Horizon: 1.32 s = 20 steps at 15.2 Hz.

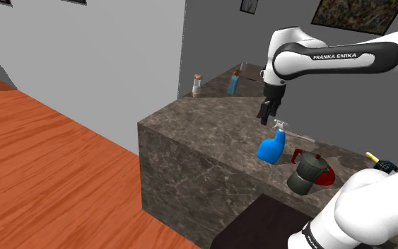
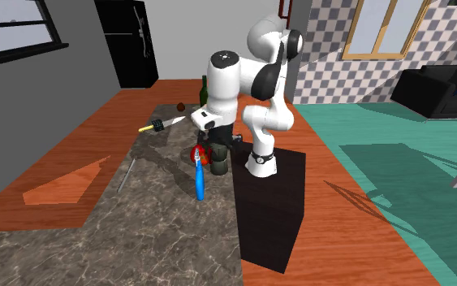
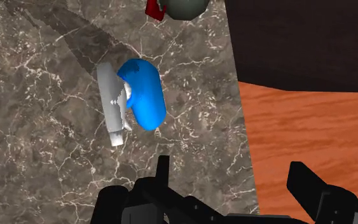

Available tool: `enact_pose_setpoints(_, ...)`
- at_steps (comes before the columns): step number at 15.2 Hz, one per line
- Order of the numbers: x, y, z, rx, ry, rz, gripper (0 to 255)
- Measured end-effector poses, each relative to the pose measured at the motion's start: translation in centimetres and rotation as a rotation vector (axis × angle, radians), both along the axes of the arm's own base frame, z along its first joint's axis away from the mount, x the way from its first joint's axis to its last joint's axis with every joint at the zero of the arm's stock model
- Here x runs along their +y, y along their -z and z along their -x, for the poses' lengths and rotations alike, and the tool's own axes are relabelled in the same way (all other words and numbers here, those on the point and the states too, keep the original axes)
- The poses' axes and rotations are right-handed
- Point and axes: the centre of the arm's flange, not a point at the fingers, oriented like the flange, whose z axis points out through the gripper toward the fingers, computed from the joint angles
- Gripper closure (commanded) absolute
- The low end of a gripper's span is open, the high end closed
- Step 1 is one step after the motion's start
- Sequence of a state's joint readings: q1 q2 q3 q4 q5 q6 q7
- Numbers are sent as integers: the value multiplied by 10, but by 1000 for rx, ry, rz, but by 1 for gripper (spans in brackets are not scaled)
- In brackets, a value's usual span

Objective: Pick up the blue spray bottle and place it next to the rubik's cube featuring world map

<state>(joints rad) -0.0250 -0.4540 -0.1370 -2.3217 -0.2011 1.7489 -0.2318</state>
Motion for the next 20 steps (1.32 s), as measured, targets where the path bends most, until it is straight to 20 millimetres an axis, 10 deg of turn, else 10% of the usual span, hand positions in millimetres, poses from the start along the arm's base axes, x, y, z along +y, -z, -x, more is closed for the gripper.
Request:
enact_pose_setpoints(12, -82, 136, -48, 318, -216, -12, 0)
enact_pose_setpoints(20, -93, 174, -35, 332, -227, -13, 0)
